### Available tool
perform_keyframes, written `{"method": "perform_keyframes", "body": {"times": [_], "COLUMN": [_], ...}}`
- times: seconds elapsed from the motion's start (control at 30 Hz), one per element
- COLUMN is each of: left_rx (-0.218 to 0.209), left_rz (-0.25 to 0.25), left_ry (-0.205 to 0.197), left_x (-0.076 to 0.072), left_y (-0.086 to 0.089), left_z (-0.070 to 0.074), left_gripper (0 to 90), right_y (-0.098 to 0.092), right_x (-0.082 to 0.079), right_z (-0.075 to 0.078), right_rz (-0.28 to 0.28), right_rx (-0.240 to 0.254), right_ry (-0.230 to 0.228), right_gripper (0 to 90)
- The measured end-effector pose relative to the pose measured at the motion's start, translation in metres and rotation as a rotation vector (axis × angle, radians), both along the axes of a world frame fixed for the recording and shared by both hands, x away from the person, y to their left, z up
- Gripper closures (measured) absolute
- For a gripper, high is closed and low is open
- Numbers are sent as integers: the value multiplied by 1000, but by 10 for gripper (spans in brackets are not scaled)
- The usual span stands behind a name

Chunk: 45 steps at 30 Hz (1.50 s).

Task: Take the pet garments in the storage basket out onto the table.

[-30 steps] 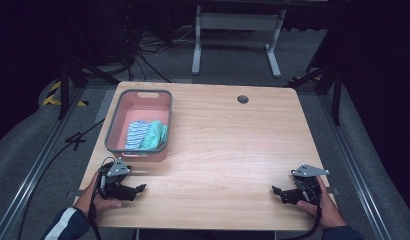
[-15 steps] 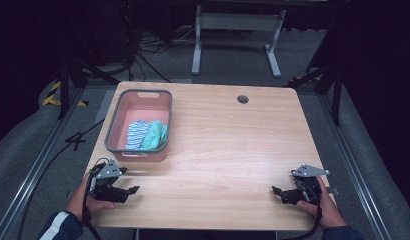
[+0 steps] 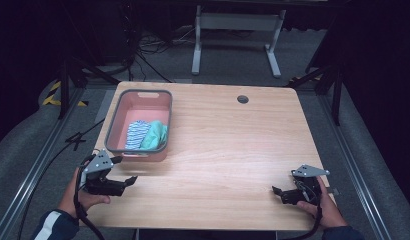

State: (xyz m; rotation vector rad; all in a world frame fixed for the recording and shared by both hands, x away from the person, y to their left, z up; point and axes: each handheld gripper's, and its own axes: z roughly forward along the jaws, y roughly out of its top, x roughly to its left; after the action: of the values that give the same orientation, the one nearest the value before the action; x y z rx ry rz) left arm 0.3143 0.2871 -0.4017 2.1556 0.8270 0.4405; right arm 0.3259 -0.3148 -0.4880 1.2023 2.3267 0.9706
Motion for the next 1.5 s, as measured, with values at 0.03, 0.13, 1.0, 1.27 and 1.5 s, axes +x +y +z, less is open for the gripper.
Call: {"method": "perform_keyframes", "body": {"times": [0.03,0.13,1.0,1.27,1.5], "left_rx": [-5,1,145,264,307], "left_rz": [7,23,125,208,206], "left_ry": [4,-4,120,240,313], "left_x": [0,2,123,157,172], "left_y": [-1,-2,-47,-70,-83], "left_z": [3,12,56,36,21], "left_gripper": [159,158,169,186,183], "right_y": [0,0,0,0,0], "right_x": [0,0,-1,-1,-1], "right_z": [0,0,0,0,0], "right_rz": [0,-1,-5,-4,-4], "right_rx": [0,0,0,1,1], "right_ry": [0,1,0,0,1], "right_gripper": [6,6,6,6,6]}}
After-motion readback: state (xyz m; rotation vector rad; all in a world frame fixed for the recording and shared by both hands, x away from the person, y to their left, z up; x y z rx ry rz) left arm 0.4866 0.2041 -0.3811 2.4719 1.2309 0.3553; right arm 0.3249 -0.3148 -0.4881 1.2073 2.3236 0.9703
